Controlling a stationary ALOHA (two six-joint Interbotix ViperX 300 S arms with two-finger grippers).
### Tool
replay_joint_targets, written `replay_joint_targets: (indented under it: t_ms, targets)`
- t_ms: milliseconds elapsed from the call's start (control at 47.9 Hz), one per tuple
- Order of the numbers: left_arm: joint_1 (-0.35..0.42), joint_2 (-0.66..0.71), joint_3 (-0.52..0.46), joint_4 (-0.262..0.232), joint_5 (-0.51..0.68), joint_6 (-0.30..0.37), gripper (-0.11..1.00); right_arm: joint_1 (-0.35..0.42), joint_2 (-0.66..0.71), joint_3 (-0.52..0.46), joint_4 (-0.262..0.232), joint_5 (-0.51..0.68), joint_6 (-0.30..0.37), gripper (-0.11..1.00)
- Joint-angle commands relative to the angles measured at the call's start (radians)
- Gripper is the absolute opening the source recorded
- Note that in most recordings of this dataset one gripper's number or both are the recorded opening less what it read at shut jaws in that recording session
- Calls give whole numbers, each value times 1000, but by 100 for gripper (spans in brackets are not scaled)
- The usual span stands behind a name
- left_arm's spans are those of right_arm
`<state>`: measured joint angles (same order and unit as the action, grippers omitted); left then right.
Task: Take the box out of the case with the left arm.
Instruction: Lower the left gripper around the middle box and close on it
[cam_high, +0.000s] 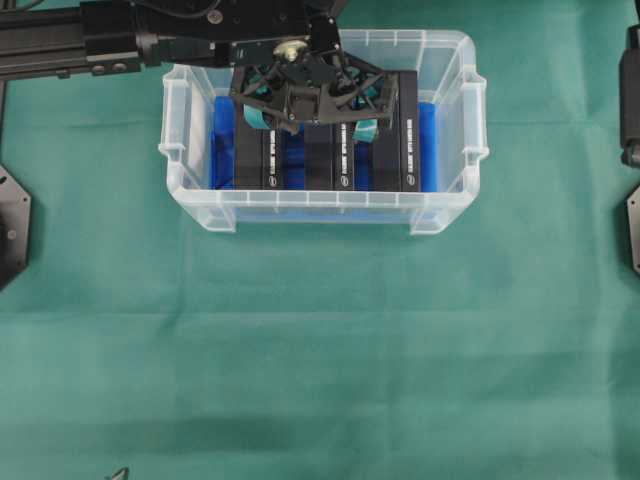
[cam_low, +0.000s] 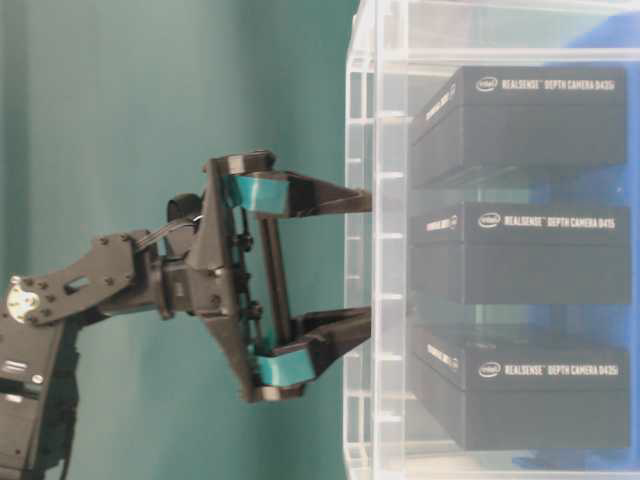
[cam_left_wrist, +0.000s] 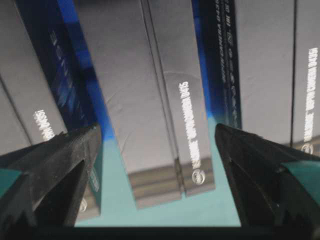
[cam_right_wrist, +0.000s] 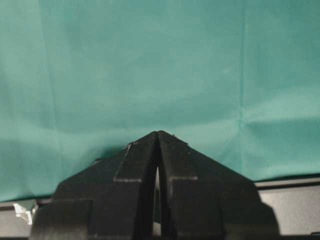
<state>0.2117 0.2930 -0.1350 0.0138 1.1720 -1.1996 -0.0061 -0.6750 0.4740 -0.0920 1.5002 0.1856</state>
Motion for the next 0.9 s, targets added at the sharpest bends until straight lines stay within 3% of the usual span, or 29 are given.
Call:
replay_joint_targets:
  t_ms: [0, 876]
  targets:
    - [3, -20, 3, 0, -37, 0, 96, 0, -5, -6, -5, -3, 2, 1]
    - [14, 17, 44, 2, -84, 2, 96, -2, -5, 2, -21, -5, 0, 1]
